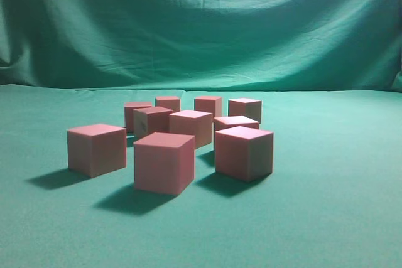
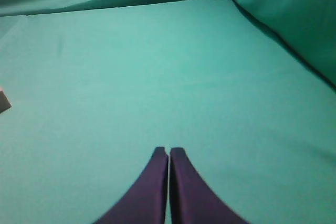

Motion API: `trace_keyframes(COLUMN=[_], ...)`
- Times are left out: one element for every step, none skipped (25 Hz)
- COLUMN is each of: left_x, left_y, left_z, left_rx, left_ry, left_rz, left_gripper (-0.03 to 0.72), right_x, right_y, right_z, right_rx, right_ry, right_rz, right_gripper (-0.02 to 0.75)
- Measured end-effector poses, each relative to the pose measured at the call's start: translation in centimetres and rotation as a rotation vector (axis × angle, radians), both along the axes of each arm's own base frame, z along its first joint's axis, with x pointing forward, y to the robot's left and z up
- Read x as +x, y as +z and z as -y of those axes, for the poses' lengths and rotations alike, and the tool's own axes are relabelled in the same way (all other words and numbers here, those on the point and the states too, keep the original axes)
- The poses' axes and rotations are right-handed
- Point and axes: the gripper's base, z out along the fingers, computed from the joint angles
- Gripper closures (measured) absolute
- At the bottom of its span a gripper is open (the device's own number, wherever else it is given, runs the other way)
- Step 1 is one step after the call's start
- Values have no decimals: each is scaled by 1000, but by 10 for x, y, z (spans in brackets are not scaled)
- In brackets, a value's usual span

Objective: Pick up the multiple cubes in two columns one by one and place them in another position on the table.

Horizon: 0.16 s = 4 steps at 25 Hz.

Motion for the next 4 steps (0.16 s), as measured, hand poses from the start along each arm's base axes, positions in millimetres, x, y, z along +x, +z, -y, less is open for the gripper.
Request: trace_keyframes(left_x=[0,0,0,0], left_y=[0,0,0,0], left_z=[0,0,0,0], left_rx=[0,0,0,0], left_ry=[0,0,0,0], left_rz=[0,0,0,0], left_gripper=[688,688,688,688], right_x=[0,0,0,0], right_y=[0,0,0,0], right_z=[0,0,0,0], right_rx=[0,0,0,2], right_ry=[0,0,0,-1], right_rz=[0,0,0,0], right_gripper=[738,738,738,738])
